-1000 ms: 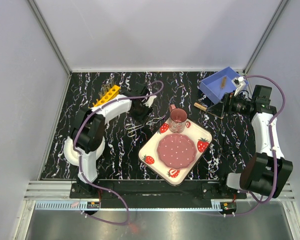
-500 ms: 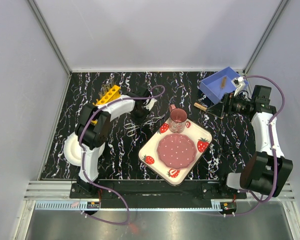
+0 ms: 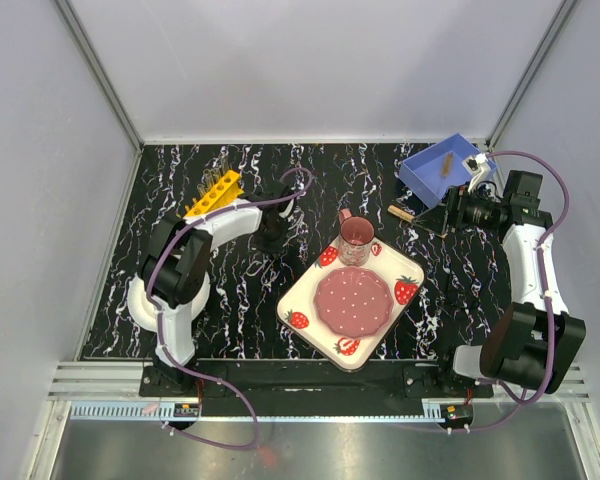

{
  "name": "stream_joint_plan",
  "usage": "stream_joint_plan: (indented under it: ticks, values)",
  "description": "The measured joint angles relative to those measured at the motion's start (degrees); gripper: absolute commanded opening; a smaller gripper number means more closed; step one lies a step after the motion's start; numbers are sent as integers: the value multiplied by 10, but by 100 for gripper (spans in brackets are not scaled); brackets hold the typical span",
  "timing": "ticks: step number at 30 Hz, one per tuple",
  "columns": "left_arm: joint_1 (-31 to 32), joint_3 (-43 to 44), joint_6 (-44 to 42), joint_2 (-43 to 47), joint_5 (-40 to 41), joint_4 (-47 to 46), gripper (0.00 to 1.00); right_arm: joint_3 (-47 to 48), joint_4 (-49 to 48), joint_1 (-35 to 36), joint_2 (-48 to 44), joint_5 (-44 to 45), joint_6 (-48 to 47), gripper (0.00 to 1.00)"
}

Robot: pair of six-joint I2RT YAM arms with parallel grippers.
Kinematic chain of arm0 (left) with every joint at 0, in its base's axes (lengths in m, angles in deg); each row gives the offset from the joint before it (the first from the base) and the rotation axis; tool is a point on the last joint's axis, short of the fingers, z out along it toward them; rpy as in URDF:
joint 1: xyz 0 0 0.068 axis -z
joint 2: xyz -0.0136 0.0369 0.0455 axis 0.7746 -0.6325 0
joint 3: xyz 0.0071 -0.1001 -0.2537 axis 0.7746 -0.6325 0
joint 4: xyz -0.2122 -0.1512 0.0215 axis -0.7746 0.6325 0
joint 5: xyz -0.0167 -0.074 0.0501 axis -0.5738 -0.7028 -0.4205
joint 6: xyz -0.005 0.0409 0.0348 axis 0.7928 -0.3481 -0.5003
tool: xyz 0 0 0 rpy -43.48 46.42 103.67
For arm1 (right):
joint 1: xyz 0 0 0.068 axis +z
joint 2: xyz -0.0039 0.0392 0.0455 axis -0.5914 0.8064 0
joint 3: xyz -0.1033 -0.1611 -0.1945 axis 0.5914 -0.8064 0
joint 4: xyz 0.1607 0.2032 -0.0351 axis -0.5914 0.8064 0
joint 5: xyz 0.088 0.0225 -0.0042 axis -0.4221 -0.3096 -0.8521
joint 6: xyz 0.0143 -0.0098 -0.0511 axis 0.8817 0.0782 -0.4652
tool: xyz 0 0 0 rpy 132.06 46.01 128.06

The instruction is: Organize the chemistry lab equipment

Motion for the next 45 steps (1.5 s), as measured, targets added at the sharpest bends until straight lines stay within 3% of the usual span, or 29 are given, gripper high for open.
stream_joint_plan:
  ticks: [4,17,22,30,45]
  values:
    - [-5,-12,26,10,10,0,27,0,0,0,0,0,-1,87]
    - [-13,3,37,34,0,25,59,0,4,0,0,0,-4,87]
    - [-27,65,36,26,-30,28,60,0,5,0,0,0,-6,87]
    - [-52,175,36,-61,-84,-3,57,0,5,0,0,0,-9,87]
    - [-51,236,23,-154,-116,-10,50,0,12,0,15,0,-17,87]
